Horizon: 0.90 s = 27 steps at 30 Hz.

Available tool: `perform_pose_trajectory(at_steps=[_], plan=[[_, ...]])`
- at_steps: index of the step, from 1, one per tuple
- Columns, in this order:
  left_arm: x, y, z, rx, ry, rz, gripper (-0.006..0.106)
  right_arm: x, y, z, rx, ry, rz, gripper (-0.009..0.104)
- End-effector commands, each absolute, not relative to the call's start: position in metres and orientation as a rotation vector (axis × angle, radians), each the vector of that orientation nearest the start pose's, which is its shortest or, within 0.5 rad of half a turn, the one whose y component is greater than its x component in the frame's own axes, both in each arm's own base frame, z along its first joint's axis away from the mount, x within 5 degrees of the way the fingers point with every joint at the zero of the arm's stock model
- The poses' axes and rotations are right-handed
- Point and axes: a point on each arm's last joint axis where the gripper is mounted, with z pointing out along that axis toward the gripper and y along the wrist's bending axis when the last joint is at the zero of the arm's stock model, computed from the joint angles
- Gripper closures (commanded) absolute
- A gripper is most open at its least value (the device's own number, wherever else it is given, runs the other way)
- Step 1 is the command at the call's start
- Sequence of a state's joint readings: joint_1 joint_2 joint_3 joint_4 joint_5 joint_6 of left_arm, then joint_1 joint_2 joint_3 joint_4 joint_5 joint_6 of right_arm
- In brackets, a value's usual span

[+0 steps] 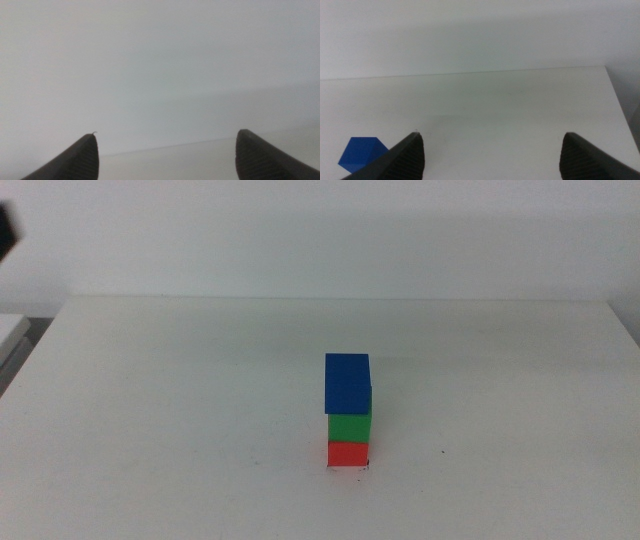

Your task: Stack red cubes first, then green, then blue cubes in a specific spot.

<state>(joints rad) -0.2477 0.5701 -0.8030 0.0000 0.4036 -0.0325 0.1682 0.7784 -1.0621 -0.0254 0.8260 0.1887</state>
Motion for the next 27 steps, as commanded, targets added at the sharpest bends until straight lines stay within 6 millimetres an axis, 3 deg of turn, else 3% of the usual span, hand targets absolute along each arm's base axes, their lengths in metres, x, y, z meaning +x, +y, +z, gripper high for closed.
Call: perform_pose_trajectory(at_steps=[1, 6, 18, 22, 24, 27], plan=[[0.094, -0.013, 0.386, 0.076, 1.636, -0.142, 0.007, 0.131, 0.02, 0.42, 0.022, 2.019, 0.202, 0.002], [0.081, -0.002, 0.368, -0.062, 1.651, -0.094, 0.007, 0.131, 0.02, 0.42, 0.022, 2.019, 0.202, 0.002], [0.08, 0.001, 0.368, -0.104, 1.644, -0.069, 0.007, 0.13, 0.02, 0.42, 0.022, 2.018, 0.202, 0.002], [0.079, 0.001, 0.368, -0.102, 1.644, -0.067, 0.007, 0.111, 0.017, 0.417, 0.023, 1.972, 0.213, 0.002], [0.076, 0.002, 0.365, -0.097, 1.634, -0.057, 0.007, 0.099, 0.015, 0.407, 0.023, 1.955, 0.22, 0.002], [0.071, 0.002, 0.351, -0.095, 1.626, -0.052, 0.007, 0.092, 0.013, 0.368, 0.009, 1.892, 0.189, 0.002]])
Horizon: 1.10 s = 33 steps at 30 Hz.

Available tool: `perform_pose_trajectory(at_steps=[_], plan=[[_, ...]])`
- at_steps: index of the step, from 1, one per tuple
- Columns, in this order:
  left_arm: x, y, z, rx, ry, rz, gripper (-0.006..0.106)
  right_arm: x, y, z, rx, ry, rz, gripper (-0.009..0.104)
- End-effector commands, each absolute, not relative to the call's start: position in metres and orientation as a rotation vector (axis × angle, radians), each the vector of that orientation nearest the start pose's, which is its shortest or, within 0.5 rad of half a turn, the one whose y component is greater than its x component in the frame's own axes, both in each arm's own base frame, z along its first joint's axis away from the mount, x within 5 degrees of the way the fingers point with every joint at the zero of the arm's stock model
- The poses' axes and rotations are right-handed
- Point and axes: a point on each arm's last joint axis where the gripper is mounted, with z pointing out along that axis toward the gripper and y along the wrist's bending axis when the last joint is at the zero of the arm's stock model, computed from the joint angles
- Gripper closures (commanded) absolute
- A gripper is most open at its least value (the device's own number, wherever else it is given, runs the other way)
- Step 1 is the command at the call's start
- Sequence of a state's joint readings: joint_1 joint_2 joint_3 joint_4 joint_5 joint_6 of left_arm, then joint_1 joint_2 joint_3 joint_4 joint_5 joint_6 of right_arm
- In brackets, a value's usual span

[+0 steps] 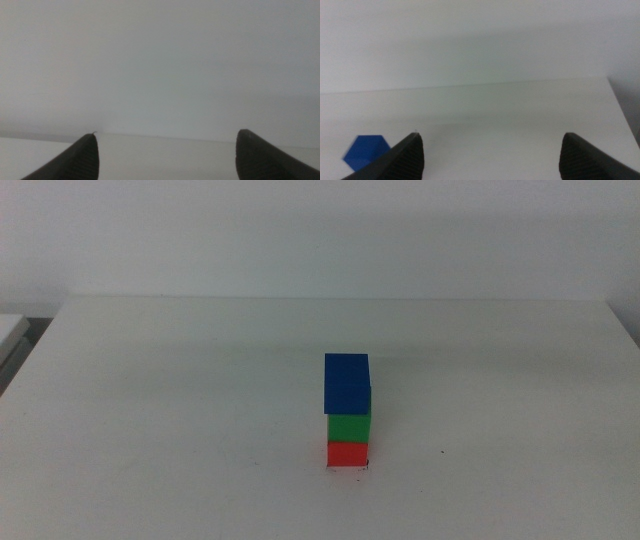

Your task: Stack red cubes first, then green, then blue cubes in a specific spot.

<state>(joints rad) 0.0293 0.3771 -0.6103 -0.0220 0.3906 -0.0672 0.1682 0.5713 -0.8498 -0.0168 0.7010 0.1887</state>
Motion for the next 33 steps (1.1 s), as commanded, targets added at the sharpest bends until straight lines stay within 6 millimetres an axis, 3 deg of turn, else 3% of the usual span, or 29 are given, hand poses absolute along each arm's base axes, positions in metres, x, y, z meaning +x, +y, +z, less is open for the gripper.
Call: perform_pose_trajectory(at_steps=[1, 6, 10, 13, 17, 20, 33], plan=[[0.068, 0.002, 0.344, -0.095, 1.621, -0.052, 0.007, 0.091, 0.012, 0.355, 0.001, 1.869, 0.179, 0.002], [0.056, 0.0, 0.289, -0.105, 1.661, -0.072, 0.007, 0.077, 0.01, 0.269, -0.014, 1.814, 0.172, 0.002], [0.055, 0.0, 0.248, -0.125, 1.722, -0.097, 0.007, 0.067, 0.004, 0.229, 0.026, 1.793, 0.127, 0.002], [0.054, 0.0, 0.231, -0.124, 1.707, -0.093, 0.007, 0.06, -0.001, 0.209, 0.075, 1.765, 0.06, 0.002], [0.056, 0.0, 0.214, -0.126, 1.66, -0.091, 0.007, 0.055, -0.004, 0.19, 0.12, 1.738, 0.023, 0.002], [0.058, 0.001, 0.197, -0.122, 1.672, -0.08, 0.007, 0.055, -0.004, 0.19, 0.124, 1.736, 0.019, 0.002], [0.058, 0.001, 0.195, -0.097, 1.688, -0.046, 0.007, 0.056, -0.003, 0.197, 0.114, 1.662, 0.028, 0.002]])
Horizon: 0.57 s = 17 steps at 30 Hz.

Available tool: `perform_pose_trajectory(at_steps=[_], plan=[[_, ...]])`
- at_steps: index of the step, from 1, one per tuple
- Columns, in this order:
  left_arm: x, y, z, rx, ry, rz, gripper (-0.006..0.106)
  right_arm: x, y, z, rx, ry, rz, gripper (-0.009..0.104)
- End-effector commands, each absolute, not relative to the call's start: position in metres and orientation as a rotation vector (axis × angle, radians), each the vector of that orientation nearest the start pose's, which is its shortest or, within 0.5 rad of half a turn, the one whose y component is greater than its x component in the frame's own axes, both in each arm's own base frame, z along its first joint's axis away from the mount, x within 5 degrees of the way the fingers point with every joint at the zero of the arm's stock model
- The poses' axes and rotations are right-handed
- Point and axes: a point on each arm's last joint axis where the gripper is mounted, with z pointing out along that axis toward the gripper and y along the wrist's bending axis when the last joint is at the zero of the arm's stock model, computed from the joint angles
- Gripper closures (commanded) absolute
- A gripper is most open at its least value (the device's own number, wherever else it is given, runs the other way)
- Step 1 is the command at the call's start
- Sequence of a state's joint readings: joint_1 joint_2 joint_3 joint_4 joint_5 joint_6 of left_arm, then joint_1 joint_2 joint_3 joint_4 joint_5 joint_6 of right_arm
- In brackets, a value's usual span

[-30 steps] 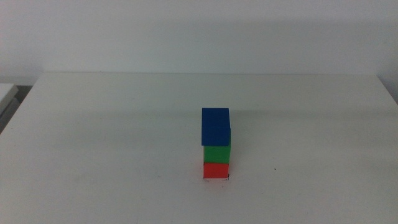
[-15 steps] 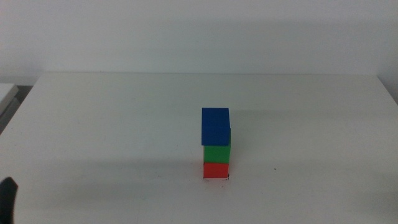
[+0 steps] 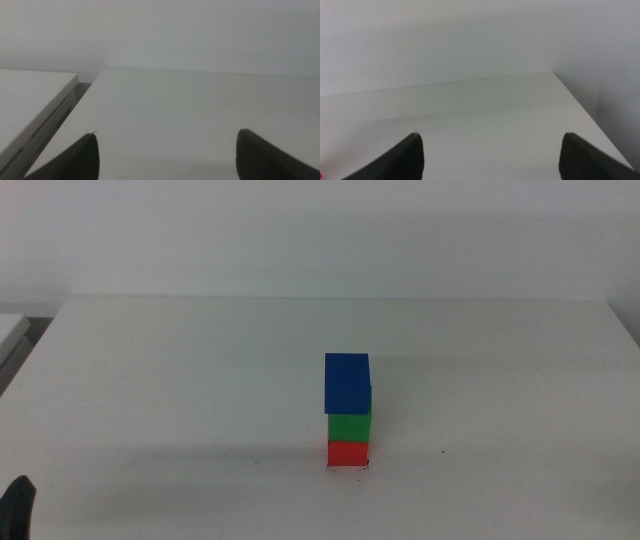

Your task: Stack red cubes first, then green, then blue cubes in a specific spot.

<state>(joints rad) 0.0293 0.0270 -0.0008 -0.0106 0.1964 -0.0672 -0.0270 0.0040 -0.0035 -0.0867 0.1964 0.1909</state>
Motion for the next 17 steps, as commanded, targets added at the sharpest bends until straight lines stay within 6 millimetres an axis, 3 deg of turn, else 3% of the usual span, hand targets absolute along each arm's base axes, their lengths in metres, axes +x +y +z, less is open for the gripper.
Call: perform_pose_trajectory(at_steps=[1, 17], plan=[[0.0577, 0.0015, 0.1951, -0.093, 1.689, -0.042, 0.007, 0.056, -0.0034, 0.1966, 0.114, 1.662, 0.028, 0.002], [0.0563, 0.0015, 0.2005, -0.09, 1.62, -0.043, 0.007, 0.056, -0.0034, 0.1966, 0.114, 1.662, 0.028, 0.002]])
